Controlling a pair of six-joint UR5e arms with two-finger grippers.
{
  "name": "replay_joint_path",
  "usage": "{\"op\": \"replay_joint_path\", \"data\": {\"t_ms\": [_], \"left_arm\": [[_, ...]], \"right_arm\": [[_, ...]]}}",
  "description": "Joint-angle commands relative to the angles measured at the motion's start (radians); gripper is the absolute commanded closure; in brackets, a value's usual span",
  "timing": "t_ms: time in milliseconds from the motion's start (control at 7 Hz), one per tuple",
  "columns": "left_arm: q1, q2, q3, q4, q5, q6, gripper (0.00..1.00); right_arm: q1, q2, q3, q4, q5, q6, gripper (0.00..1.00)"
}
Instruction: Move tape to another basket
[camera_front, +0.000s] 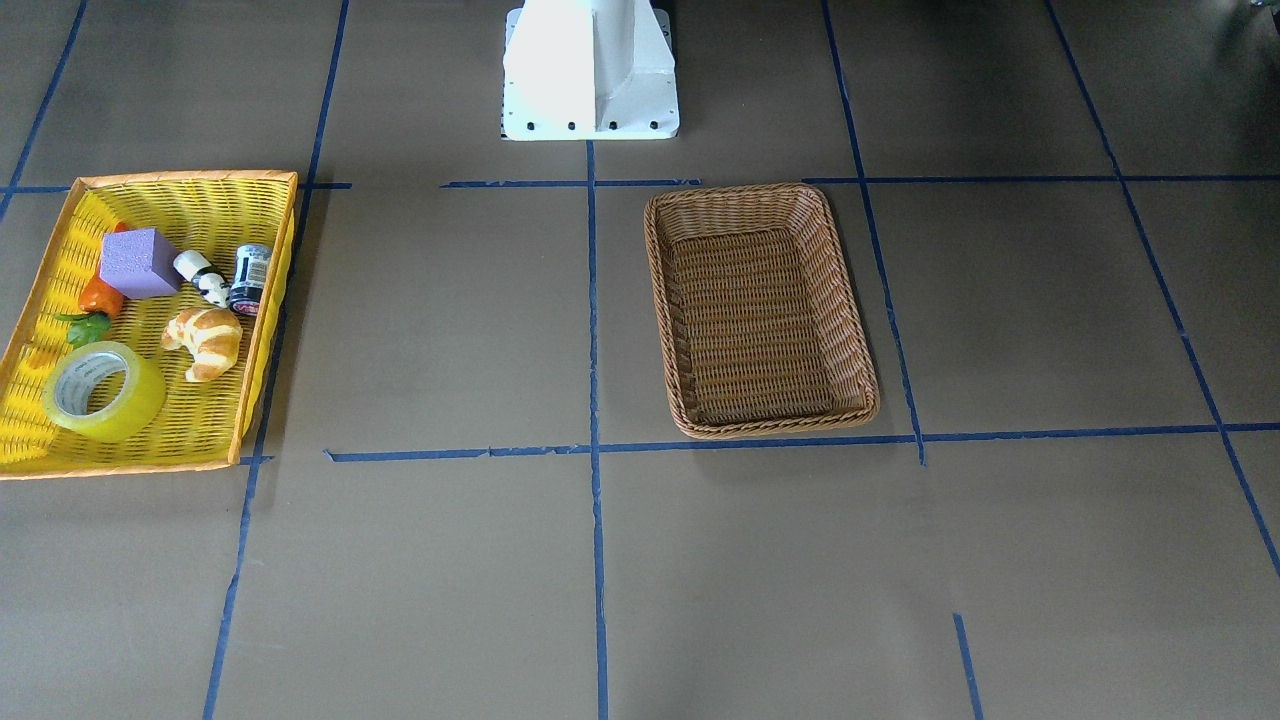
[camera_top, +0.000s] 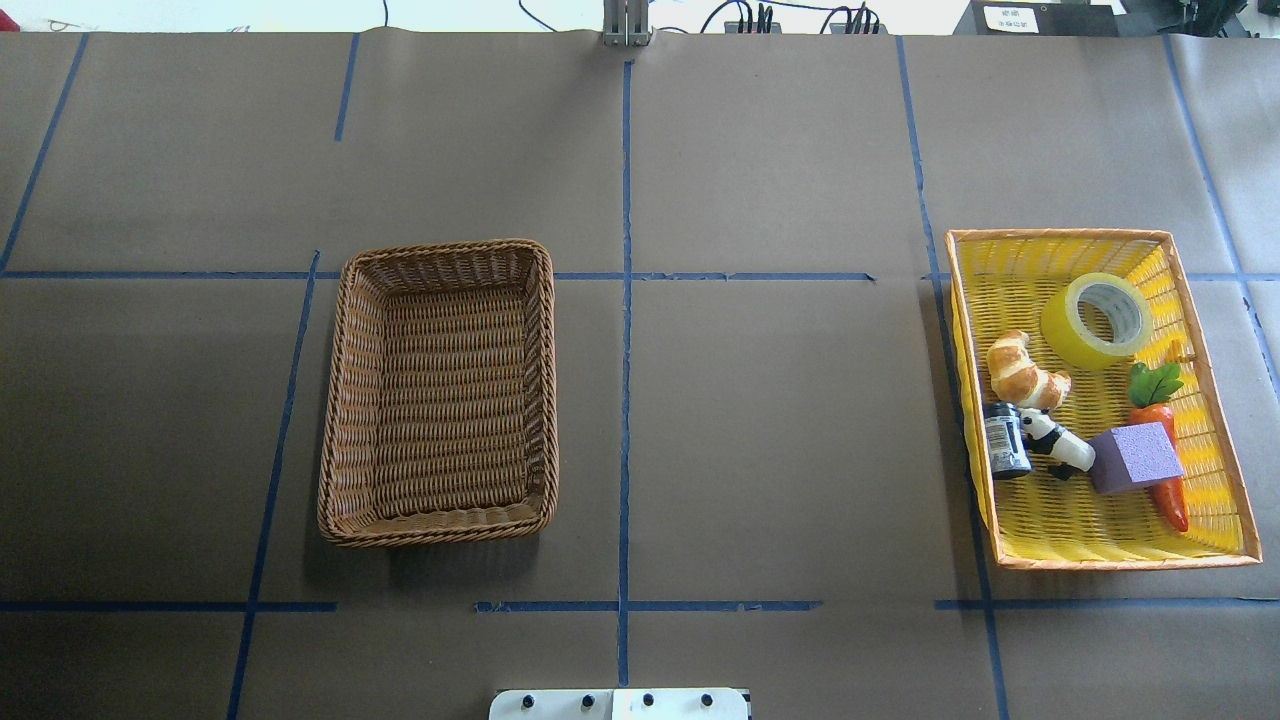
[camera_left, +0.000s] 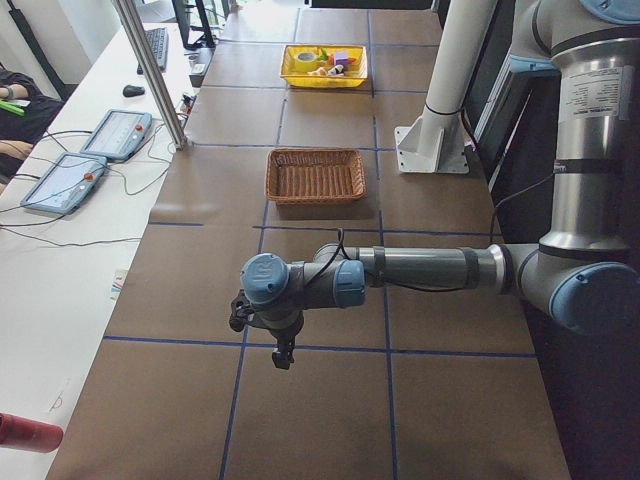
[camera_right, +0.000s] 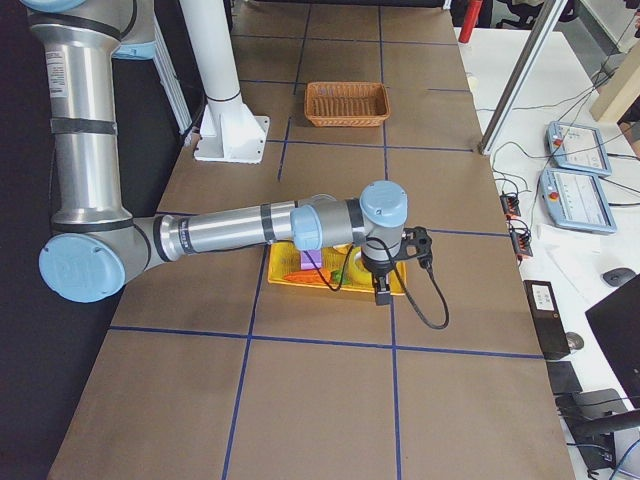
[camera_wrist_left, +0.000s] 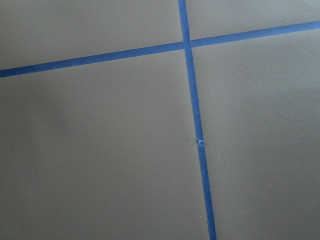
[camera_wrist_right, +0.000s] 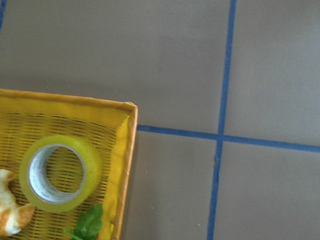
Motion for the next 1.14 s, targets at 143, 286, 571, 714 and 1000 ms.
{"op": "replay_joint_path", "data": {"t_ms": [143, 286, 571, 714, 1000], "left_arm": [[0.0, 0.0, 0.003, 0.0, -0.017, 0.0, 0.0], [0.0, 0.0, 0.005, 0.0, -0.017, 0.0, 0.0], [0.002, 0.0, 0.003, 0.0, -0.019, 0.0, 0.0], [0.002, 0.0, 0.003, 0.0, -0.03, 0.0, 0.0], [0.0, 0.0, 0.002, 0.0, -0.03, -0.001, 0.0]], "right_arm": [[-0.119, 0.037, 0.032, 0.019, -0.003, 0.212, 0.01], [-0.166, 0.036, 0.02, 0.097, -0.011, 0.311, 0.01], [-0.261, 0.037, -0.074, 0.317, -0.012, 0.493, 0.01], [-0.295, 0.039, -0.113, 0.391, -0.044, 0.561, 0.01], [-0.34, 0.066, -0.18, 0.407, -0.074, 0.563, 0.01]]}}
